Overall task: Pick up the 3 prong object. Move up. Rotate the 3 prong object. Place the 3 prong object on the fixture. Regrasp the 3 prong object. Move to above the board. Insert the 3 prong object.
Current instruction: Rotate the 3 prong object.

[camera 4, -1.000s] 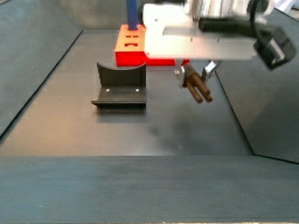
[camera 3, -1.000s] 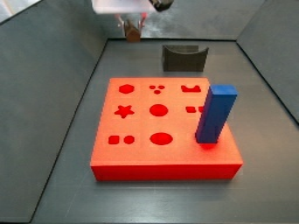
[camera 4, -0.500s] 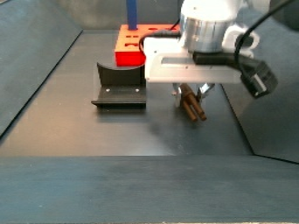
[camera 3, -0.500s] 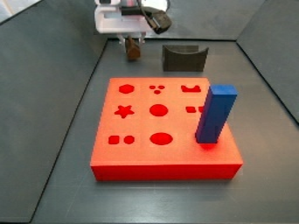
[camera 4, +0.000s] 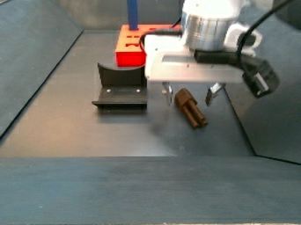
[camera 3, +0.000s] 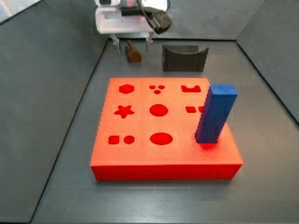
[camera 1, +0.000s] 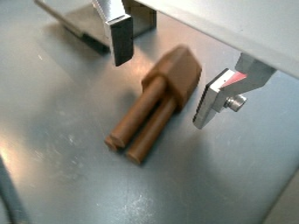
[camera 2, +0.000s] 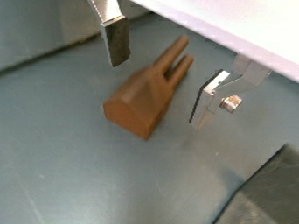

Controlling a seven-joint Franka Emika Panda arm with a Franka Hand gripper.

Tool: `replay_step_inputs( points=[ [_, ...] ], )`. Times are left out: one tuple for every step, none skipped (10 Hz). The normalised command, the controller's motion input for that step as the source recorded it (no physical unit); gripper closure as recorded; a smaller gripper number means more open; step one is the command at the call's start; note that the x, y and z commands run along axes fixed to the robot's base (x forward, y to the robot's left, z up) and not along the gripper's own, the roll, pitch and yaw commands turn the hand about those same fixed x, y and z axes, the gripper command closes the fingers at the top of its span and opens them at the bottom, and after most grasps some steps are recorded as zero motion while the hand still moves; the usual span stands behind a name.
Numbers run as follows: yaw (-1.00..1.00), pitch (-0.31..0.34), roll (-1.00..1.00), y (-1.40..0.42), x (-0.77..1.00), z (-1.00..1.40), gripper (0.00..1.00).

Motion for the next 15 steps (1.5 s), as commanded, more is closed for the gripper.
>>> replay_step_inputs(
  points=[
    [0.00,0.059,-0.01,0.00,-0.01,1.00,0.00],
    [0.00,0.072,-0.02,0.00,-0.01,1.00,0.00],
    [-0.01,0.068,-0.02,0.00,-0.01,1.00,0.00],
    [-0.01,0.060,-0.02,0.00,-0.02,1.00,0.00],
    [-0.01,0.056,-0.02,-0.01,-0.02,0.93,0.00],
    [-0.01,0.054,-0.02,-0.01,-0.03,0.77,0.00],
    [-0.01,0.052,-0.02,-0.01,-0.03,0.55,0.00],
    [1.00,0.000,0.00,0.00,0.00,0.00,0.00],
    [1.00,0.000,0.00,0.00,0.00,-0.11,0.00],
    [1.00,-0.001,0.00,0.00,0.03,-0.21,0.00],
    [1.00,-0.002,0.00,0.01,0.05,-0.14,0.00],
    [1.00,-0.002,0.00,0.01,0.04,-0.06,0.00],
    [1.00,-0.003,0.00,0.01,0.03,-0.05,0.00],
    [1.00,-0.003,0.00,0.01,0.03,-0.05,0.00],
    [1.00,-0.003,0.00,0.01,0.04,-0.04,0.00]
  ],
)
